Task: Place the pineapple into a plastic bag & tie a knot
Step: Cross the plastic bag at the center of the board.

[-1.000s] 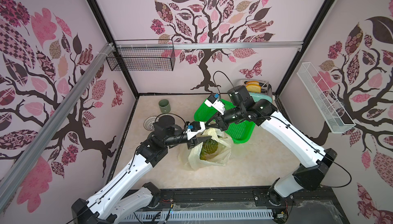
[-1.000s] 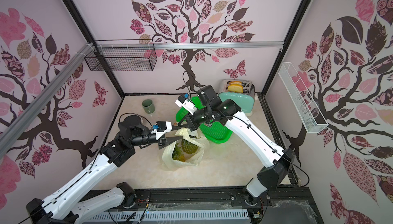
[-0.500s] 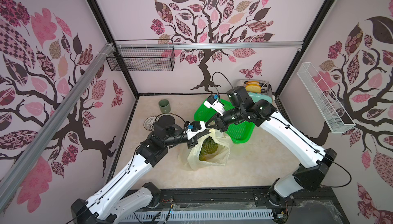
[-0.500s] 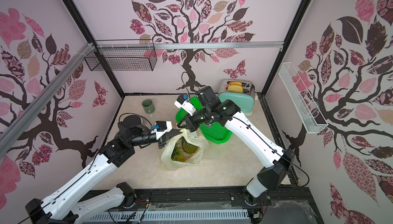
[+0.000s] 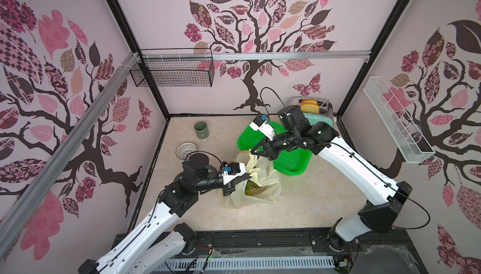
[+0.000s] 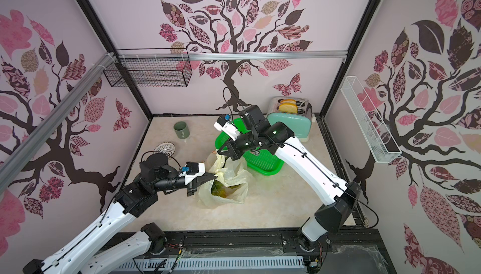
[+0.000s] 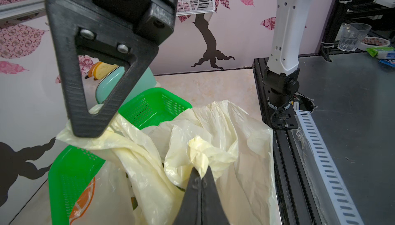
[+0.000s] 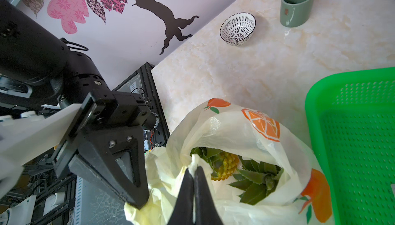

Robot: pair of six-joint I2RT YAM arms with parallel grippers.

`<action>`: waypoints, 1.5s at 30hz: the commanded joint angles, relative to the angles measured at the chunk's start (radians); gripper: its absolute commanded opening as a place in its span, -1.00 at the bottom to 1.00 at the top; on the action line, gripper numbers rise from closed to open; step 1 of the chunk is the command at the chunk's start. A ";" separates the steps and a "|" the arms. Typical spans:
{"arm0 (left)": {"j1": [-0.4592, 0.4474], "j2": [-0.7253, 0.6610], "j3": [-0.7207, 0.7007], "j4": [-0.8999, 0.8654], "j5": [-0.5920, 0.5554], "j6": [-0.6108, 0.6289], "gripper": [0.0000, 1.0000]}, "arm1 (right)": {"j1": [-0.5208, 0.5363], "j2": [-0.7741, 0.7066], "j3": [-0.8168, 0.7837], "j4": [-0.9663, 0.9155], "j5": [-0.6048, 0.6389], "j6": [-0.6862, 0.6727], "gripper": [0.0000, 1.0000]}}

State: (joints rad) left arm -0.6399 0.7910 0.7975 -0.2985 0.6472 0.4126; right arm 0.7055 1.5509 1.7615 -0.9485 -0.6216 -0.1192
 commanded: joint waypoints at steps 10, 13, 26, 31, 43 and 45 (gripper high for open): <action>0.002 -0.078 -0.054 0.084 -0.181 -0.089 -1.00 | -0.003 -0.081 -0.013 0.039 0.076 0.013 -1.00; 0.007 -0.077 -0.056 0.079 -0.205 -0.104 -1.00 | -0.002 -0.108 -0.034 0.043 0.101 0.012 -1.00; 0.042 -0.020 -0.054 0.069 -0.260 -0.143 -1.00 | 0.012 -0.209 -0.086 0.063 0.084 0.036 -1.00; 0.045 -0.008 -0.056 0.107 -0.276 -0.163 -1.00 | 0.043 -0.249 -0.127 0.045 0.033 -0.024 -1.00; 0.045 0.045 -0.033 0.140 -0.296 -0.184 -1.00 | 0.147 -0.262 -0.216 0.011 -0.051 -0.175 -1.00; 0.045 0.047 -0.030 0.140 -0.300 -0.185 -1.00 | 0.161 -0.262 -0.240 0.013 -0.055 -0.183 -1.00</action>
State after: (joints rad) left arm -0.6018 0.8360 0.7486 -0.1783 0.3737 0.2382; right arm 0.8486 1.3075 1.5345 -0.9310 -0.6376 -0.2634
